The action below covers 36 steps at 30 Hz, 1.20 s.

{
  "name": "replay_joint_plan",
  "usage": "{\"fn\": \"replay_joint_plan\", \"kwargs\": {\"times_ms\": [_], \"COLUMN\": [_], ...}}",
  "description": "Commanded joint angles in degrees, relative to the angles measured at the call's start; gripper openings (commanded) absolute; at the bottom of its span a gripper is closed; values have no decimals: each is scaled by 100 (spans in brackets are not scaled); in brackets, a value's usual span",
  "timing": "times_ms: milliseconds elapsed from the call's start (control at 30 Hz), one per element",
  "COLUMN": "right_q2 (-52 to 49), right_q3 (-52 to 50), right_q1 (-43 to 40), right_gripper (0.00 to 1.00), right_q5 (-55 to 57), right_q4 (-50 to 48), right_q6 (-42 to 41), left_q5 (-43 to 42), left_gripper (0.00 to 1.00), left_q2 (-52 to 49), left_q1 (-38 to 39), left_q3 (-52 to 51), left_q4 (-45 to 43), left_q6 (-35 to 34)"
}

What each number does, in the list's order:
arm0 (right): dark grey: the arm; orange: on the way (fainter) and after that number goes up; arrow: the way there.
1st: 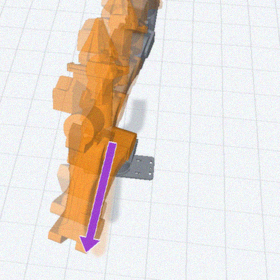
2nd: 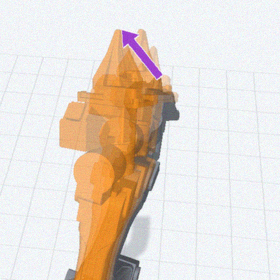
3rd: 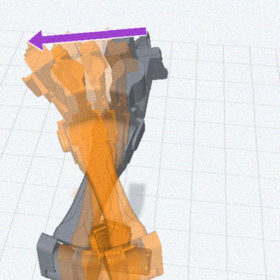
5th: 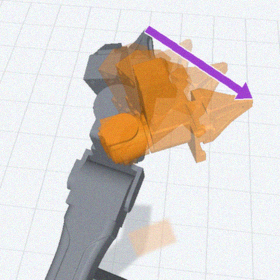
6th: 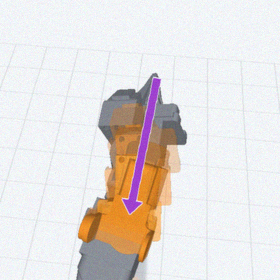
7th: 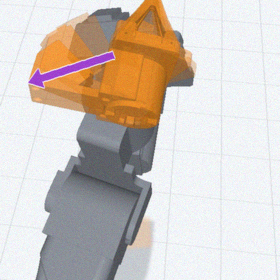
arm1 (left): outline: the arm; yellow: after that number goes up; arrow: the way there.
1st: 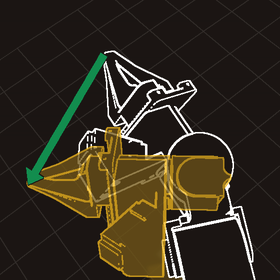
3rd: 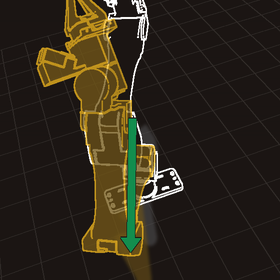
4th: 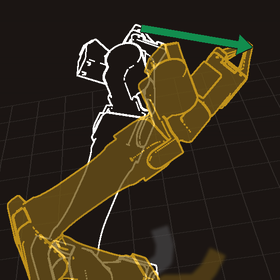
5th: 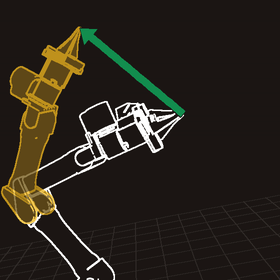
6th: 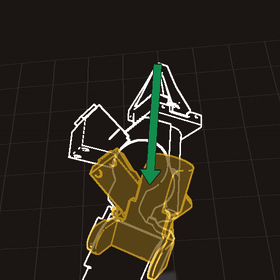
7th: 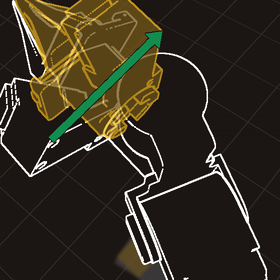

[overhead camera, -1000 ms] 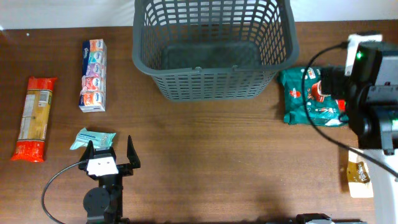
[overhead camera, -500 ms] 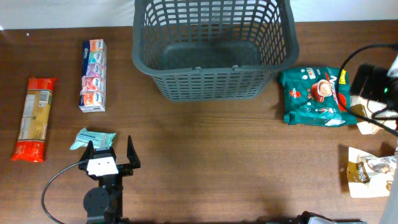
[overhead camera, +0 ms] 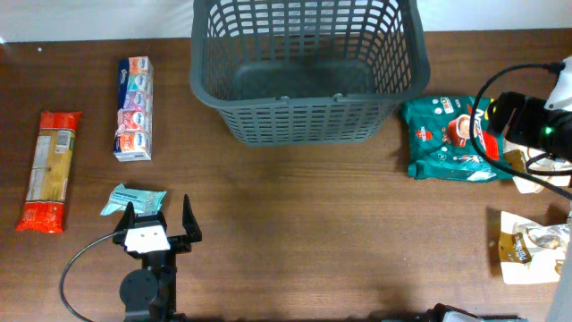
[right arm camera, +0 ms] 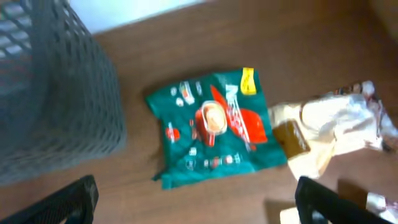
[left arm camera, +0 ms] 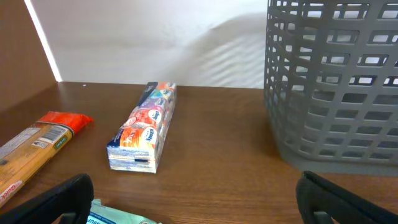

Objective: Pack container
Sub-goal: 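Move the right gripper over the green Nescafé pouch, then lower the right gripper and grasp the green Nescafé pouch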

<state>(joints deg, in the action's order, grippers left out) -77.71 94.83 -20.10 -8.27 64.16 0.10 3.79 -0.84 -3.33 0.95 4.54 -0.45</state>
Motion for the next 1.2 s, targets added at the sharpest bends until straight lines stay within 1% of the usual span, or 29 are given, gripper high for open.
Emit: {"fn": "replay_joint_plan", "kwargs": {"times_ms": [0,67,200,433,533,600,767,967,1167], "right_q2": [-111,-313,-929,-2035,-2323,-2455,-2542,-2636,-3045], "right_q3": [107,109,109,114,114,114,114,107,107], "right_q1": [-24,-24,-24,-24,-24,-22,-20,-24,-24], "right_gripper": [99,99,99,99,99,99,99,99,99], "right_q5": [162,350,260,-734,-1051,-1215,-1207,-1058,-1060], "right_q4": [-382,-658,-872,-942,-1005,-1064,-1213,-1150,-1038], "right_q6": [92,98,146,501,898,1292,1626,1620,1620], "left_q5": [-63,-63,-63,-63,-63,-63,-61,-61,-61], "left_gripper": [99,99,99,99,99,99,99,99,99], "left_q2": [50,50,50,50,50,50,50,50,50], "left_q1": [20,20,20,20,20,20,20,20,20], "left_q3": [-42,-42,-42,-42,-42,-42,-42,-42,-42], "left_q4": [-2,-2,-4,-2,-4,-2,-4,-4,-2], "left_q6": [-57,-57,-57,-57,-57,-57,-57,-57,-57]}}
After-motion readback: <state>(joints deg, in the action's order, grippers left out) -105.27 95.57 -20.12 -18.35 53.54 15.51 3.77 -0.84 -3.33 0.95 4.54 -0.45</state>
